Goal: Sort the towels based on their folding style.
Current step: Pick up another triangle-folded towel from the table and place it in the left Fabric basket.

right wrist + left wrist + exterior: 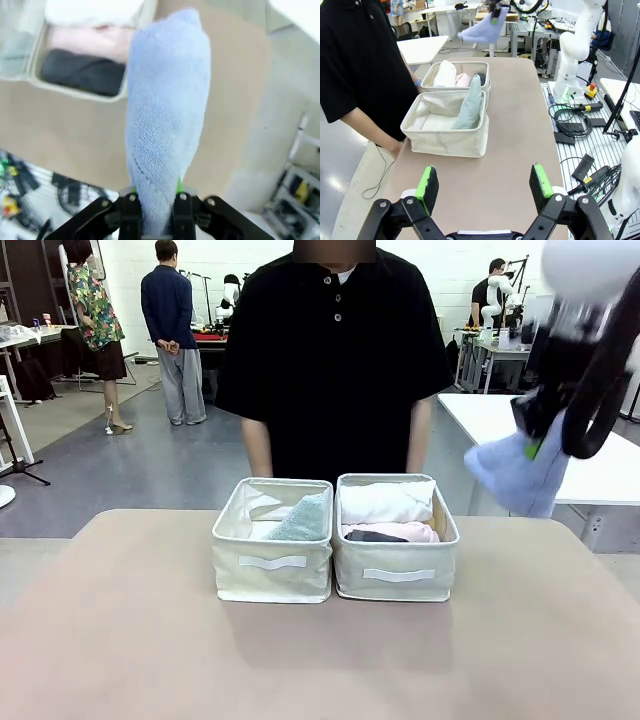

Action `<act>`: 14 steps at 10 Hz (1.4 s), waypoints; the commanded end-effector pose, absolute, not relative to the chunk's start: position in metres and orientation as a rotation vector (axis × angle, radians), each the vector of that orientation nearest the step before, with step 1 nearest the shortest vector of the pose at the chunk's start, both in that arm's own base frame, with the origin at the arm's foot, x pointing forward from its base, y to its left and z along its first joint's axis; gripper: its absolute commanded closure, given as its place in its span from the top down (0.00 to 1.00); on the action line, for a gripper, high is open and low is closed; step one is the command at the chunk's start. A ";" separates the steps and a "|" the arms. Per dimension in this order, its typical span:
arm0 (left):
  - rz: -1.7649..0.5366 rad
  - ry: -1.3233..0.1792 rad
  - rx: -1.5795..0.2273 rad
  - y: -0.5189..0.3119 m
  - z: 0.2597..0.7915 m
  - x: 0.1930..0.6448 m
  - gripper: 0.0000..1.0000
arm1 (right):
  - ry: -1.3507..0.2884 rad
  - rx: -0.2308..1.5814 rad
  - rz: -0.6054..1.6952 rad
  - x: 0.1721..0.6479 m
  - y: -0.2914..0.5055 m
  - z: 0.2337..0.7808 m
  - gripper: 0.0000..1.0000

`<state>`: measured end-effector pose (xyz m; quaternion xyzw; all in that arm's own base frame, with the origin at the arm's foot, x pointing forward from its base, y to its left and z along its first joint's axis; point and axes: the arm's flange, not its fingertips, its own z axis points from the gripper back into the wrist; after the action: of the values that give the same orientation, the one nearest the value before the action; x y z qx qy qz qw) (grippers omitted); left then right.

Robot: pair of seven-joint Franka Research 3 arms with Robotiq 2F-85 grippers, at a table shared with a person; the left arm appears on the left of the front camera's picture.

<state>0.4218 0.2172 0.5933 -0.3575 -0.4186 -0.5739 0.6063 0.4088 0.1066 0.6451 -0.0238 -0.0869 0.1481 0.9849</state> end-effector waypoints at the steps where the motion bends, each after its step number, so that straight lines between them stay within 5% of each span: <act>1: -1.309 -0.977 -0.820 0.216 0.595 0.420 0.95 | -0.223 -0.108 0.374 0.380 0.120 0.672 0.06; 7: -1.309 -0.977 -0.820 0.216 0.595 0.420 0.95 | -0.210 -0.072 0.340 0.375 0.121 0.677 0.06; 8: -1.309 -0.977 -0.820 0.216 0.595 0.420 0.95 | -0.192 -0.075 0.343 0.374 0.122 0.675 0.23; 9: -1.309 -0.977 -0.820 0.216 0.595 0.420 0.95 | -0.259 -0.308 0.669 0.386 0.179 0.687 0.23; 11: -1.309 -0.977 -0.820 0.216 0.595 0.420 0.95 | -0.195 -0.437 1.010 0.424 0.274 0.689 0.23; 14: -1.309 -0.977 -0.820 0.216 0.595 0.420 0.95 | -0.086 -0.349 1.278 0.471 0.362 0.670 0.23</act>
<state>0.4214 0.2174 0.5931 -0.3575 -0.4188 -0.5734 0.6066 0.4466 0.3538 0.6412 -0.1596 -0.0486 0.5553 0.8147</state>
